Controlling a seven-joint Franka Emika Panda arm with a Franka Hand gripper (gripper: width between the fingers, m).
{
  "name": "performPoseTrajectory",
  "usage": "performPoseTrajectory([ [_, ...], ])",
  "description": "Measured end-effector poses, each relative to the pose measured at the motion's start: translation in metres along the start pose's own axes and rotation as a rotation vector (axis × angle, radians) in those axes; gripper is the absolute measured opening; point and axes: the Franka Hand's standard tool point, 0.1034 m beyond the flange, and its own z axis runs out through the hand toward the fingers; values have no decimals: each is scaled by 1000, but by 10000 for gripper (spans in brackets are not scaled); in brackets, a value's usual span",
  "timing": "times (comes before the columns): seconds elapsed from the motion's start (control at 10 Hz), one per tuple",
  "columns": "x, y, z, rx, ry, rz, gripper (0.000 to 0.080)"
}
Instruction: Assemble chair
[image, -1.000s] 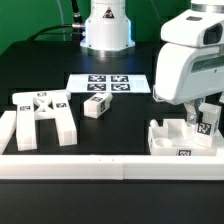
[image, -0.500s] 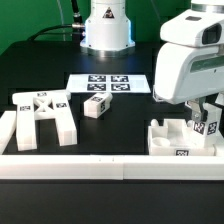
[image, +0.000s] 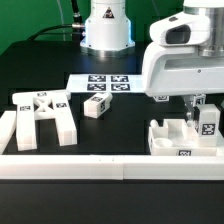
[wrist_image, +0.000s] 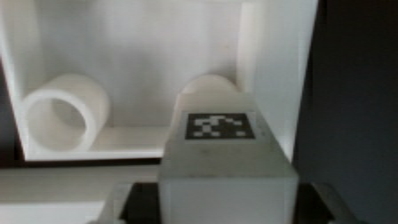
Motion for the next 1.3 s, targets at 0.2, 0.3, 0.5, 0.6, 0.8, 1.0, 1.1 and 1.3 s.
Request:
performPoseTrajectory([
  [0.2, -1, 0, 0, -2, -7, 140, 290],
  [0.3, -1, 1, 0, -3, -8, 236, 290],
  [0.5, -1, 1, 1, -2, -8, 341, 290],
  [0.6, -1, 0, 1, 2, -11, 422, 290],
  [0.8, -1, 0, 1, 2, -11, 357, 581],
  [1.0, -3, -4, -1, -8, -8, 131, 635],
  [1.1, -3, -4, -1, -7, -9, 3, 647],
  [1.3, -4, -5, 0, -7, -11, -185, 647],
])
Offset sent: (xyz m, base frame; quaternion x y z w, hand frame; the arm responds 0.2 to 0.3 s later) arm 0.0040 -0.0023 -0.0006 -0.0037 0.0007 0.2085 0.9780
